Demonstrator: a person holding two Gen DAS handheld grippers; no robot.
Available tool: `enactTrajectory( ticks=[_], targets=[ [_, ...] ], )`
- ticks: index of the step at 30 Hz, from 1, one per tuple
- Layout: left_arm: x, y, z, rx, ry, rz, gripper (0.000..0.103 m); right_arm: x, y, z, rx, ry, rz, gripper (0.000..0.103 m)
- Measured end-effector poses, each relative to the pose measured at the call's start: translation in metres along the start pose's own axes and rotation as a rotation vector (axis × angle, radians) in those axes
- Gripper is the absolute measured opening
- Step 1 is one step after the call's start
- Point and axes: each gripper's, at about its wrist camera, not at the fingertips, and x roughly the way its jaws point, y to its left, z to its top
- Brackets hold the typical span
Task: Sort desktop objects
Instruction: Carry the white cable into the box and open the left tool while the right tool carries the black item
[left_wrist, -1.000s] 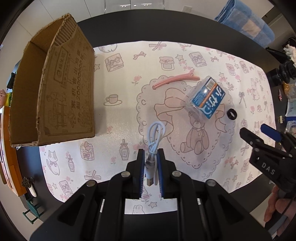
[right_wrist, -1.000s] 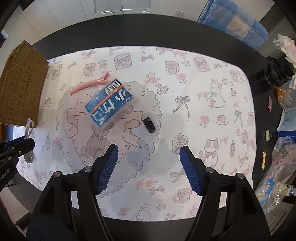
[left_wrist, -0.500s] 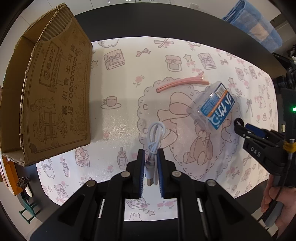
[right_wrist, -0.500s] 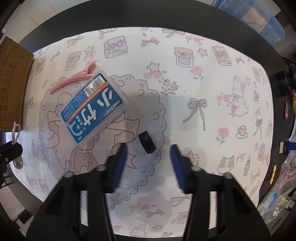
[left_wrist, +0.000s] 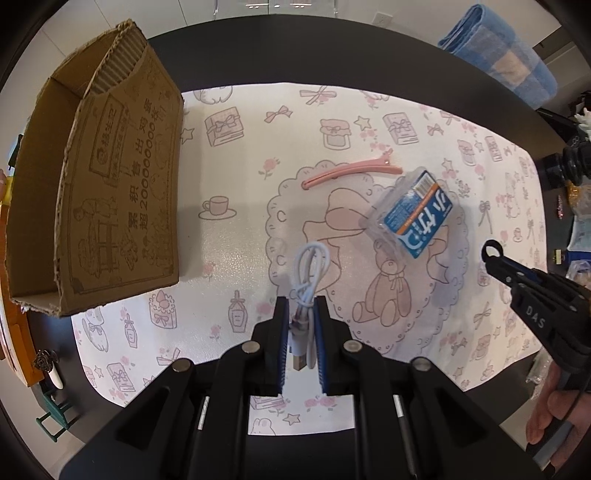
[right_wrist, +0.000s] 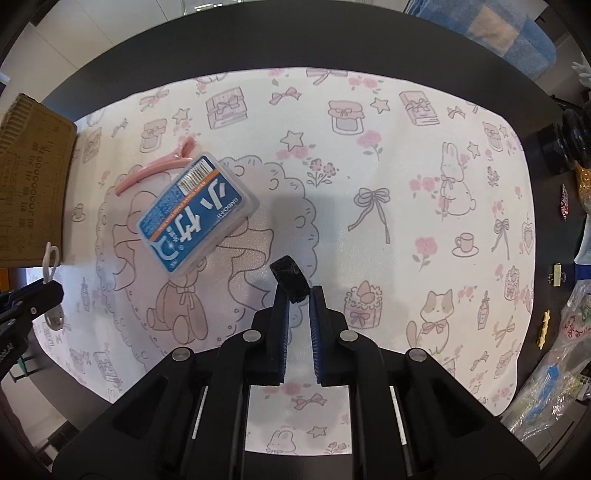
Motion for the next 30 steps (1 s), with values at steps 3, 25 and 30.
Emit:
enactTrajectory(
  ticks=[3, 25, 30],
  targets=[
    [-0.010, -0.005, -0.003, 0.011, -0.012, -0.005, 0.013, -0.019, 0.002, -0.007, 0.005, -0.022, 0.002, 0.011],
    [-0.110, -0.019, -0.058, 0.124, -0.126, -0.030, 0.013, -0.149, 0.026, -0.066, 0.059, -0.135, 0.013, 0.011],
    [-0.127, -0.007, -0.072, 0.118, -0.146, -0.043, 0.013, -0.166, 0.033, -0.078, 0.072, -0.146, 0.034, 0.011]
  ],
)
